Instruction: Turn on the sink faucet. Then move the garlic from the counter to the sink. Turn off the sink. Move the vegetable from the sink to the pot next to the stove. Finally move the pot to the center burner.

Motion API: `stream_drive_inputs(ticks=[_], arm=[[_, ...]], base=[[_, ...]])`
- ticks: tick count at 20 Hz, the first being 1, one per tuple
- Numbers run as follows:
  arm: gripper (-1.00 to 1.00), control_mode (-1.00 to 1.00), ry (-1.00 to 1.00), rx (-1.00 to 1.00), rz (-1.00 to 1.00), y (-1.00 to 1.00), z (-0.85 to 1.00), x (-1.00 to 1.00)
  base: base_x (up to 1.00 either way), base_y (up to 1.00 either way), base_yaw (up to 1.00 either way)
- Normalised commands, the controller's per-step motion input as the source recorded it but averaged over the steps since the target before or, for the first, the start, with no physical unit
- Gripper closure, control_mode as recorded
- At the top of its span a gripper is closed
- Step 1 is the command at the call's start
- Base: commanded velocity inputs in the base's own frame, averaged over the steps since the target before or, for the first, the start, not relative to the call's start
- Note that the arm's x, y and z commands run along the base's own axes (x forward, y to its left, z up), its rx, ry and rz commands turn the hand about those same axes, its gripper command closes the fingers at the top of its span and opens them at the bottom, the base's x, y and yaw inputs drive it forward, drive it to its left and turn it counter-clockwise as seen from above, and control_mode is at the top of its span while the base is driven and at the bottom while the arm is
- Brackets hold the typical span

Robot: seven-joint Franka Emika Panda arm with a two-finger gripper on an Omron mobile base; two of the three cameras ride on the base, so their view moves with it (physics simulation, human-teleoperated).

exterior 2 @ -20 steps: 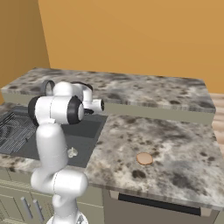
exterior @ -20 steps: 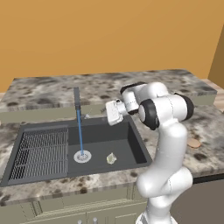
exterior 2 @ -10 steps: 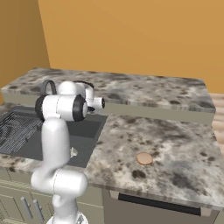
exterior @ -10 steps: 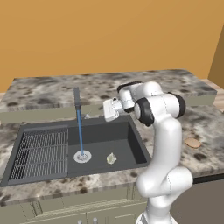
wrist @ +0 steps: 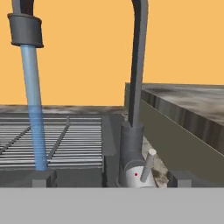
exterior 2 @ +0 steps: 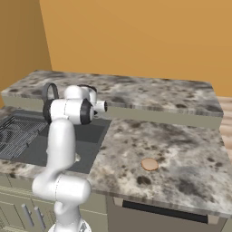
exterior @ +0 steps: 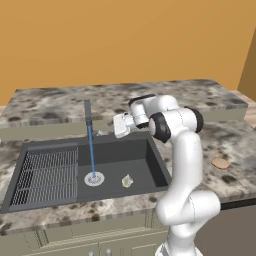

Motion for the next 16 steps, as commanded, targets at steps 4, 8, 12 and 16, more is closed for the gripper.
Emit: stream_drive_inputs(ticks=[4, 8, 12, 16], arm=[[-1.00, -1.00, 0.01, 0.00, 0.00, 0.15, -0.16, 0.33], [-1.00, -1.00, 0.00, 0.00, 0.00, 0.13, -0.19, 0.32], [-1.00, -1.00, 0.00, 0.00, 0.00, 0.10, -0.20, 0.31], [-1.00, -1.00, 0.00, 0.00, 0.00, 0.07, -0.15, 0.27]], base=[[0.00, 0.00, 0.00], [0.00, 0.00, 0.00], [0.00, 0.00, 0.00], [0.00, 0.00, 0.00]])
